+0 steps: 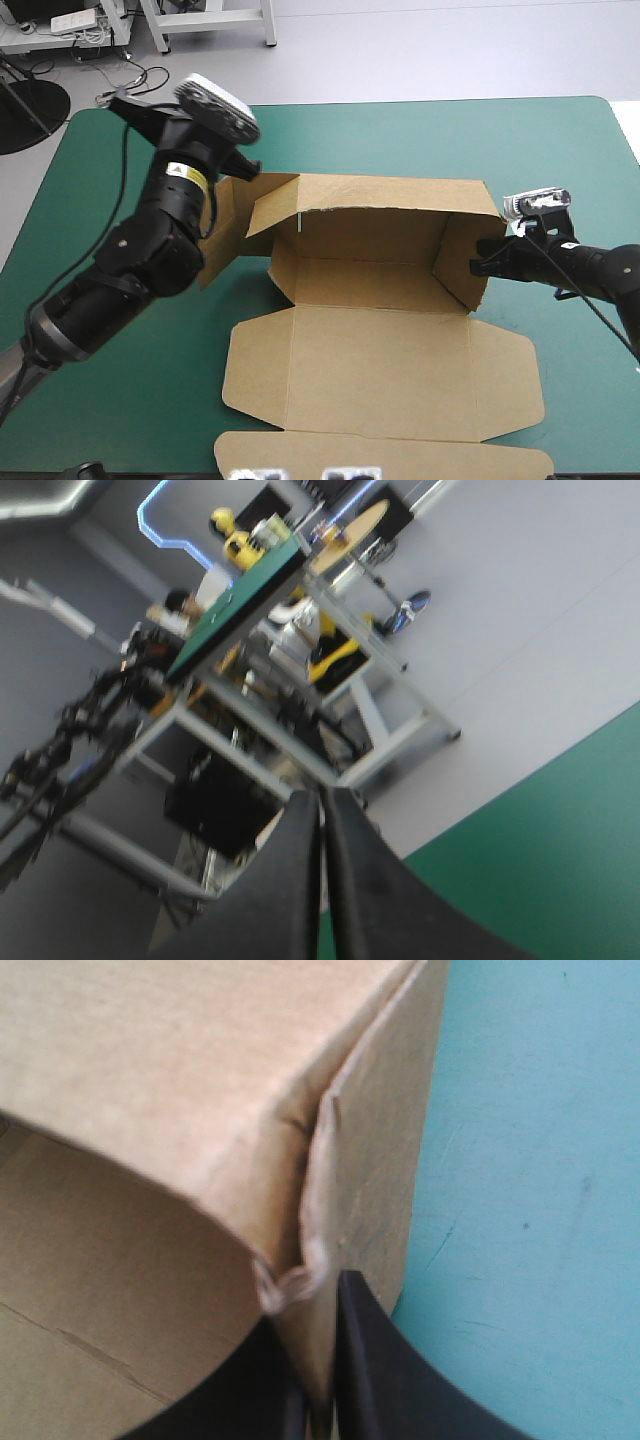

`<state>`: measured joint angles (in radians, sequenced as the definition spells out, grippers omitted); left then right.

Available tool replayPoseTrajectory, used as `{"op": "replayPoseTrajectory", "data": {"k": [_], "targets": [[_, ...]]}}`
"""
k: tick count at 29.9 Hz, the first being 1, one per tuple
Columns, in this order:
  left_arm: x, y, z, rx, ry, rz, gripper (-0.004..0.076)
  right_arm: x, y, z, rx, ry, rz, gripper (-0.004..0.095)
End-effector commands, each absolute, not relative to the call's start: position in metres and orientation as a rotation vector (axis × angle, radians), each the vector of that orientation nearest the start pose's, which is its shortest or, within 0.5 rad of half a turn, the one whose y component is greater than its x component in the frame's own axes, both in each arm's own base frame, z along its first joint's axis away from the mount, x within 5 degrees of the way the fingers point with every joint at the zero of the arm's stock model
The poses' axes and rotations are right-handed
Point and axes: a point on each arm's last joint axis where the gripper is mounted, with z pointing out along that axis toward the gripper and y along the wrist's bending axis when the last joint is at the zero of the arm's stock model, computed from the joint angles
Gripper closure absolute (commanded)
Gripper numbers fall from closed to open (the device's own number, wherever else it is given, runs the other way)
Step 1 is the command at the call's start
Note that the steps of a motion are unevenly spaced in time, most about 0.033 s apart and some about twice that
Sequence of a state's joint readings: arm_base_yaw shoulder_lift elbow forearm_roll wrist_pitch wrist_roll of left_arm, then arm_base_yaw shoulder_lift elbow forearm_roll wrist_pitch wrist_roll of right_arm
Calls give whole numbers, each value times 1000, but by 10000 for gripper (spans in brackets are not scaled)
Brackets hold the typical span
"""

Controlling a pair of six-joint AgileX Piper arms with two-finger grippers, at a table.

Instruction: Fold the box

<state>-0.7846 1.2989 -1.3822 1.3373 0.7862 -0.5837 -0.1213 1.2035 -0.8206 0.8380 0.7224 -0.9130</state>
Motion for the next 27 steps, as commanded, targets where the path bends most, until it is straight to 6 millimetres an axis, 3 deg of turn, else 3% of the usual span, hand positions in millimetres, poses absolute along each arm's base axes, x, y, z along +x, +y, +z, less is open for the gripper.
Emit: {"op": "replayPoseTrajectory", "data": {"k": [1,3,7,13,22,27], "targets": [[244,-99,481,408,1603,529,723,239,18,324,-291,2274,508,908],[255,-71,473,295,1721,508,723,240,21,337,-279,2306,570,907],[264,-35,457,170,1903,431,723,250,22,351,-263,2389,654,904],[265,2,439,29,2098,321,723,282,33,342,-314,2502,629,904],[253,30,425,-40,2297,190,723,339,74,303,-318,2555,571,889],[249,33,428,-55,2277,106,723,356,84,291,-299,2564,559,649]]}}
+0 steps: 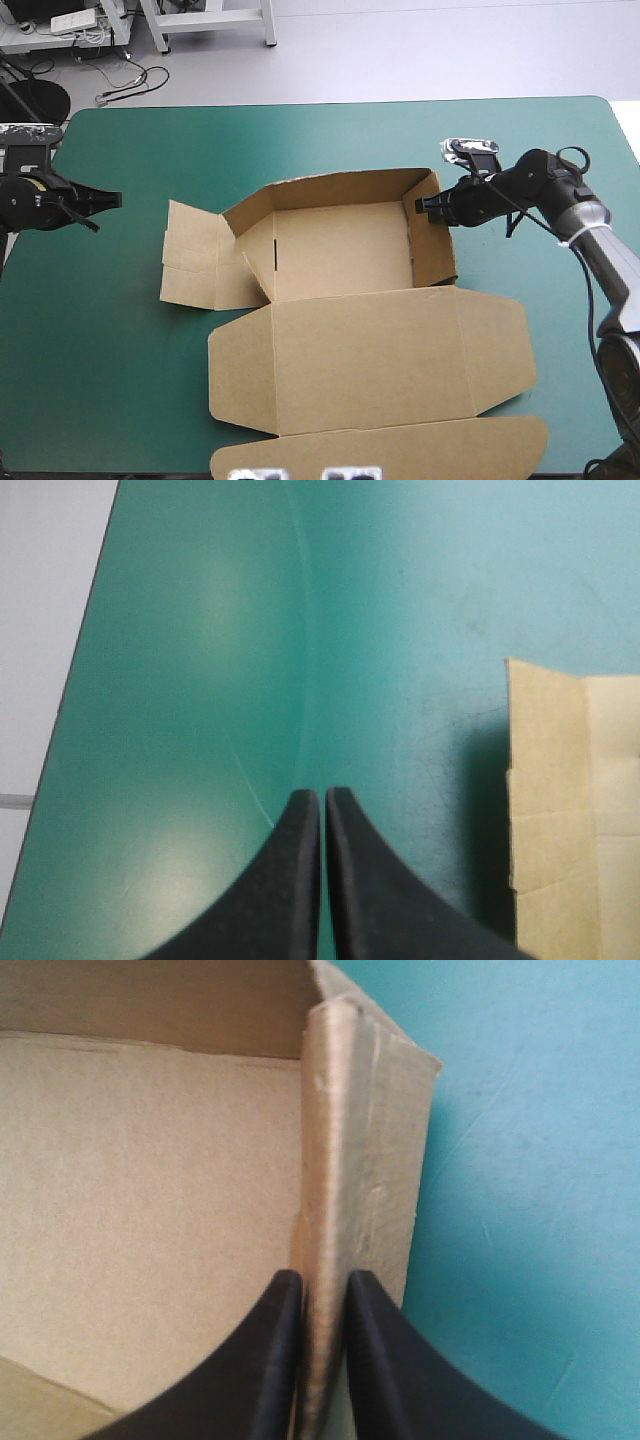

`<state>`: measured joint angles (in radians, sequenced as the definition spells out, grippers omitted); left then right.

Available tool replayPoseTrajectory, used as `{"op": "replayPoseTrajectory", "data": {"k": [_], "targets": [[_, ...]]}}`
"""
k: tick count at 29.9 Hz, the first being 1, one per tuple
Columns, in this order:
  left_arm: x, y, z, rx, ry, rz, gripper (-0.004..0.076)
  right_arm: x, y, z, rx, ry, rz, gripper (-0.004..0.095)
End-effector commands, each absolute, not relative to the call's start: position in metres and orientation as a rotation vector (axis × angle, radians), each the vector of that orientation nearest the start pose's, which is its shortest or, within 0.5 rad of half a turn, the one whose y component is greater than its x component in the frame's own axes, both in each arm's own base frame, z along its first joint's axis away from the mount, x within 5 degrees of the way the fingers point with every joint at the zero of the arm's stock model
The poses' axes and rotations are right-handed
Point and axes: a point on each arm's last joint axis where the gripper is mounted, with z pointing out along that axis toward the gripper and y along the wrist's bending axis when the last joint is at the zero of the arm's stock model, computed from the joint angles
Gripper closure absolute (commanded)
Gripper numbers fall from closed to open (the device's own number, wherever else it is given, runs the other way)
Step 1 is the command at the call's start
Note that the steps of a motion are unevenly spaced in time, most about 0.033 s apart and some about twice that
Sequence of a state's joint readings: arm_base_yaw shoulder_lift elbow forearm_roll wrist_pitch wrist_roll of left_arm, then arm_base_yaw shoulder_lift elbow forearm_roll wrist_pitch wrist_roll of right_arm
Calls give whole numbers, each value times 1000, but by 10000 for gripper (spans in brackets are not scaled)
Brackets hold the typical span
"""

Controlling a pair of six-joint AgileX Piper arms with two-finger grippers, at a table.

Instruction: Fold the box

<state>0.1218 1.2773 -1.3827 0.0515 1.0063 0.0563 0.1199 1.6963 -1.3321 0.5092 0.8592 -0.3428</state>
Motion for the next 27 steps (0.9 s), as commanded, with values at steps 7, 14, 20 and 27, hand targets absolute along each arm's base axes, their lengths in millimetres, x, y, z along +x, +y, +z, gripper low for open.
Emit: {"op": "replayPoseTrajectory", "data": {"k": [7,14,20,27], "targets": [[249,33,427,-27,2291,115,723,363,81,321,-356,2492,486,528],[250,33,427,-28,2285,113,723,349,69,387,-410,2448,308,532],[255,33,423,-30,2299,103,723,317,65,425,-437,2456,296,555],[258,31,421,-18,2305,59,723,293,64,423,-414,2493,346,573]]}}
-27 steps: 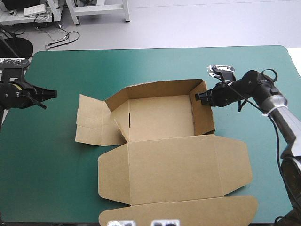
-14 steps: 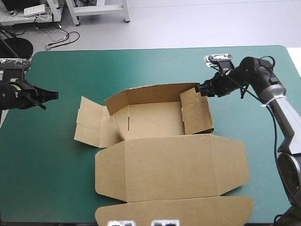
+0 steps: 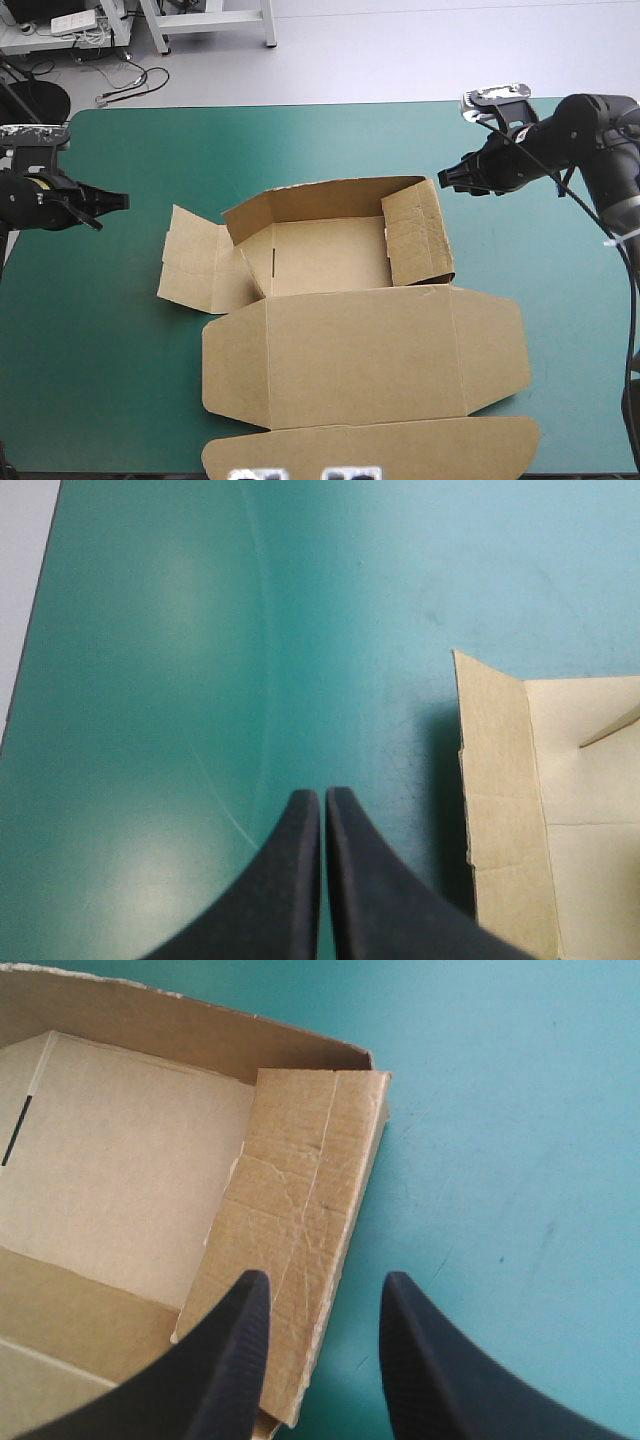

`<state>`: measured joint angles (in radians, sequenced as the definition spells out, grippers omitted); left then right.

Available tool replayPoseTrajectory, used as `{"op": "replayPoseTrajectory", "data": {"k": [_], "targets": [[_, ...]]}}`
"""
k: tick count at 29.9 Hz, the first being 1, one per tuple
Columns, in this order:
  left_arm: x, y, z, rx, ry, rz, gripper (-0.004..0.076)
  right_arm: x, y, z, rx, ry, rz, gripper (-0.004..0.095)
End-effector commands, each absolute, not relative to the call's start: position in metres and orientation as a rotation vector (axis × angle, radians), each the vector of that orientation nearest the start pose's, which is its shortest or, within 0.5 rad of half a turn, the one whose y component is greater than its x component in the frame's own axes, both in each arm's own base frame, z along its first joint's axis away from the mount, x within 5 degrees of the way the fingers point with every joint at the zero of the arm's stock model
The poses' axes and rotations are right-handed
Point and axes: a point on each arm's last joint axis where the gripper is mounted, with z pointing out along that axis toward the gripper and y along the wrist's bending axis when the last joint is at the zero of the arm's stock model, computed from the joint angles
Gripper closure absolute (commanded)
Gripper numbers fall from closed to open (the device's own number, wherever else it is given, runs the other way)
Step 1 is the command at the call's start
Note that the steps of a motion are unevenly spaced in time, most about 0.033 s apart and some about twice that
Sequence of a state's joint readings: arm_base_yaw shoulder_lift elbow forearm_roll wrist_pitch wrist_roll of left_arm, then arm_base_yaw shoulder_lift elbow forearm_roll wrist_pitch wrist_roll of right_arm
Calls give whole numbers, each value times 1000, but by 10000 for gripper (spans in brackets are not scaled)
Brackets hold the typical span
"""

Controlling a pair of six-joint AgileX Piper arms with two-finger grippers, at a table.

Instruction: Fold the box

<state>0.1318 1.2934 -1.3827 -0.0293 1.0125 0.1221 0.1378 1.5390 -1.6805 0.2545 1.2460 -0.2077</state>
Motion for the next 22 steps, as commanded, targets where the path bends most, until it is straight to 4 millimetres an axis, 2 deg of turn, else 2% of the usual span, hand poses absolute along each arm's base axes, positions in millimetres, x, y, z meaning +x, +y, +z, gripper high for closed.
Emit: {"op": "replayPoseTrajectory", "data": {"k": [1,10,22], "targets": [[258,30,421,-8,2304,50,723,293,64,417,-413,2513,348,572],[258,26,421,-14,2298,-3,723,315,68,345,-399,2606,388,573],[259,26,422,-15,2291,-2,724,346,78,301,-465,2659,475,575]]}}
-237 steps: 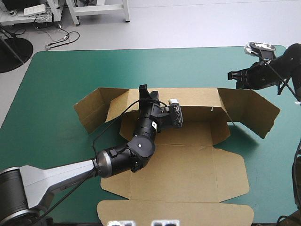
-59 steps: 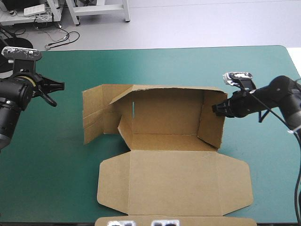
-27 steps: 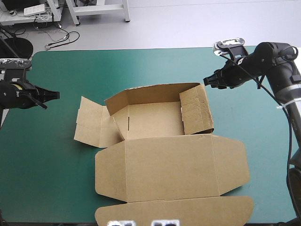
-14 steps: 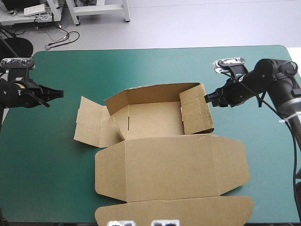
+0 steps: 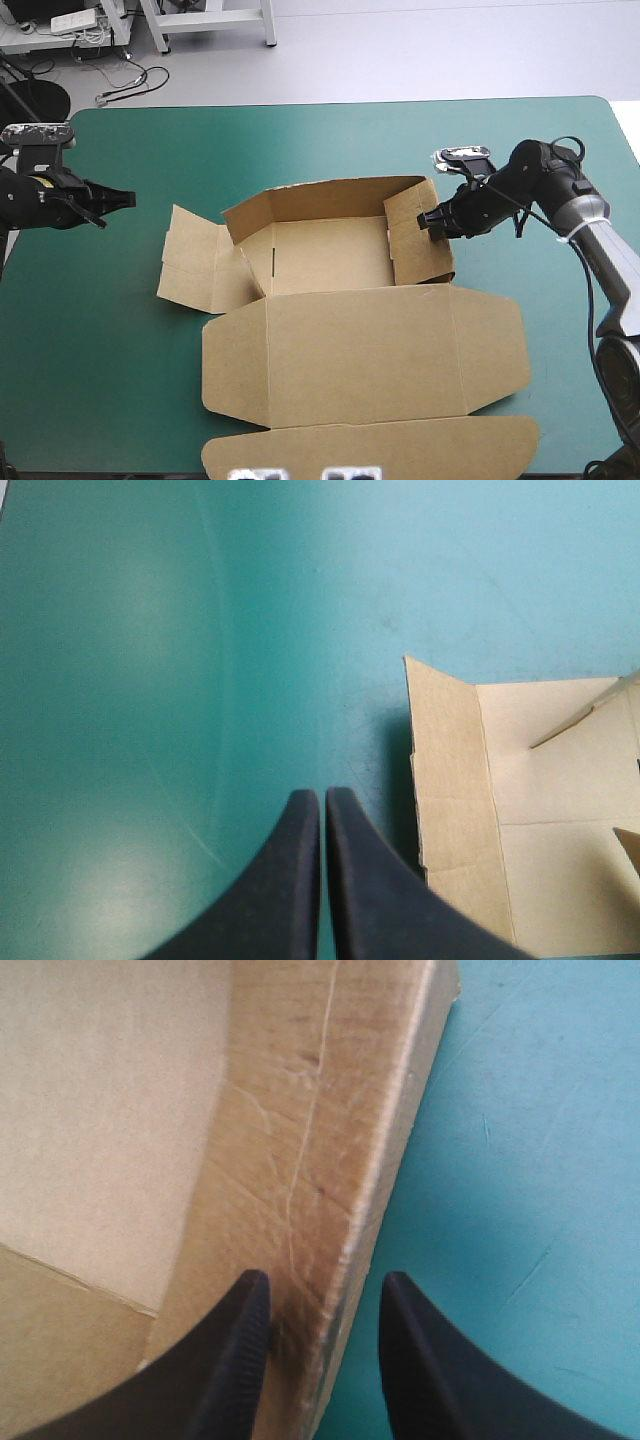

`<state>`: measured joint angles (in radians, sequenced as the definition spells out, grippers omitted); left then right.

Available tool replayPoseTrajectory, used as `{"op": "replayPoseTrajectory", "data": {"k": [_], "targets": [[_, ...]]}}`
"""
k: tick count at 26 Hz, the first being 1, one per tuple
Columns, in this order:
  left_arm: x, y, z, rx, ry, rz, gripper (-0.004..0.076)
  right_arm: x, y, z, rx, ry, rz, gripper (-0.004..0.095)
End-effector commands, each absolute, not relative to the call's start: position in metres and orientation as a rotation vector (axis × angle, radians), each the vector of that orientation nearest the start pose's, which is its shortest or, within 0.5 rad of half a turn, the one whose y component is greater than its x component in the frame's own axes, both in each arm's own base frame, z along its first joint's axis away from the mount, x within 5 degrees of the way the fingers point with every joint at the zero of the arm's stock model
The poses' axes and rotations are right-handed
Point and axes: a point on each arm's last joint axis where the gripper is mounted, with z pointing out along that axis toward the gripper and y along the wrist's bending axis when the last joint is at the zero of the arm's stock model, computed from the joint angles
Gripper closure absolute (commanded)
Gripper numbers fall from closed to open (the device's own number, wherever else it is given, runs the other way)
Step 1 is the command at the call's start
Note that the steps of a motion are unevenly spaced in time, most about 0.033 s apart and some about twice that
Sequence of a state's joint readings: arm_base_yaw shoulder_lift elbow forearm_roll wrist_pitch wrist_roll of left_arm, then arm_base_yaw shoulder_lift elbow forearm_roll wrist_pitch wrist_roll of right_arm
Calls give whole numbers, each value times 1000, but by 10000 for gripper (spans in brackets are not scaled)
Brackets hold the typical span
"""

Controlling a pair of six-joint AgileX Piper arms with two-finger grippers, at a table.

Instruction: Fold the box

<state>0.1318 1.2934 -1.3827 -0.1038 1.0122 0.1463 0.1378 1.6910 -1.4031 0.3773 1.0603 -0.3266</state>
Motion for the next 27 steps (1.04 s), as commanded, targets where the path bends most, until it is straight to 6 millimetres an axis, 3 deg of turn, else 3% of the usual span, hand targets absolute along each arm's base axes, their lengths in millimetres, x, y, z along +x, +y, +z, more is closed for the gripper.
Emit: {"op": "replayPoseTrajectory", "data": {"k": [1,6,10,15,21,23,24,27], "targets": [[259,26,422,-15,2290,-2,724,349,79,295,-462,2675,481,578],[258,25,421,-19,2302,-31,724,360,84,272,-433,2725,563,661],[259,24,421,26,2290,-17,724,365,88,267,-407,2712,616,925],[263,35,428,-51,2203,-40,724,363,92,278,-360,2663,687,922],[260,73,437,-229,2150,-87,724,352,86,309,-319,2583,694,922],[259,92,438,-301,2099,-161,724,339,66,339,-244,2503,730,923],[261,95,437,-313,2090,-196,724,336,60,347,-230,2487,745,923],[276,101,426,-330,2077,-373,724,314,34,396,-202,2380,793,922]]}}
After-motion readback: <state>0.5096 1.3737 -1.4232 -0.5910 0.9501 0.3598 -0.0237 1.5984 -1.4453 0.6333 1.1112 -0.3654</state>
